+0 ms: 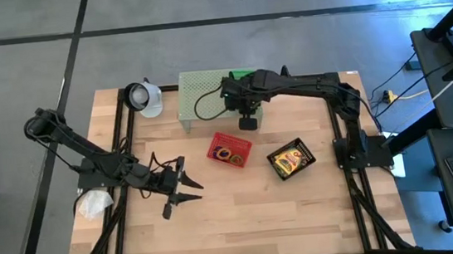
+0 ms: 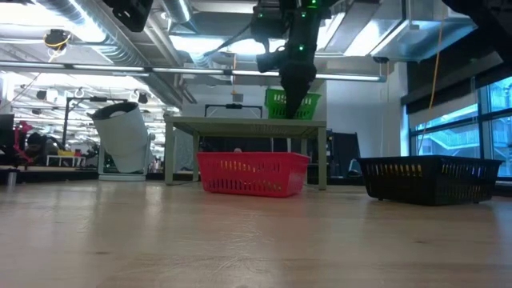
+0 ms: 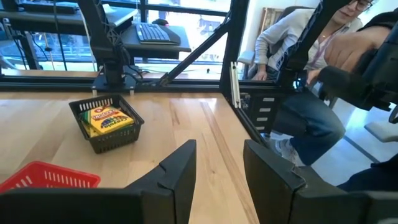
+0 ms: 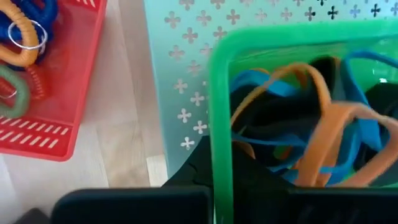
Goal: Pick & Place Office Desk Supplies
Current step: Put the green bin filled with rubber bands on the shelf
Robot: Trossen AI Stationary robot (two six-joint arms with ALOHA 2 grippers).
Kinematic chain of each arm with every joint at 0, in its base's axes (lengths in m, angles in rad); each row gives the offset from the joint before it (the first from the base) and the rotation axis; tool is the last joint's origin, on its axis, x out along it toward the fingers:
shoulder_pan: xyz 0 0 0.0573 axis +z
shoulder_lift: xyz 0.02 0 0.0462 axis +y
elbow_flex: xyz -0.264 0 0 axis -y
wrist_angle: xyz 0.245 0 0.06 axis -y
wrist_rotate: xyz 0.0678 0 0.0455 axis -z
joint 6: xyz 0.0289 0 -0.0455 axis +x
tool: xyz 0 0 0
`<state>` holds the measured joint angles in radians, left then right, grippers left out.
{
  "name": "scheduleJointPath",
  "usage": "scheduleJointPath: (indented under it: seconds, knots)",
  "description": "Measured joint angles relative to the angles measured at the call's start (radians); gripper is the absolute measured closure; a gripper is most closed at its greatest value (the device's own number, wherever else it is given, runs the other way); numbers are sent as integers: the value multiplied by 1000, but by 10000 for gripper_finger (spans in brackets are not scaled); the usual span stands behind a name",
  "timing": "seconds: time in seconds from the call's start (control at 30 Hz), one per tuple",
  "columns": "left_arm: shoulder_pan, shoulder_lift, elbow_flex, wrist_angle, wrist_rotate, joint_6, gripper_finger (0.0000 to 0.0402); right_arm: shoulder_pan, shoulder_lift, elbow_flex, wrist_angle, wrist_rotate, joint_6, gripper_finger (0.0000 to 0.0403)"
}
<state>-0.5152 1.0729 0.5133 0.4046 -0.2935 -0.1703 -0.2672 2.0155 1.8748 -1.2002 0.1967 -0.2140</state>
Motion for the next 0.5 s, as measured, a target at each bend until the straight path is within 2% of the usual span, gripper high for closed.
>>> scheduleJointPath:
  seconds: [0.3, 0.5]
  knots:
    - [0, 0, 0, -5, 0, 0, 274, 0, 2, 0, -3, -18, 30, 373]
    - [0, 0, 0, -8, 0, 0, 274, 5, 2, 0, -13, -21, 44, 371]
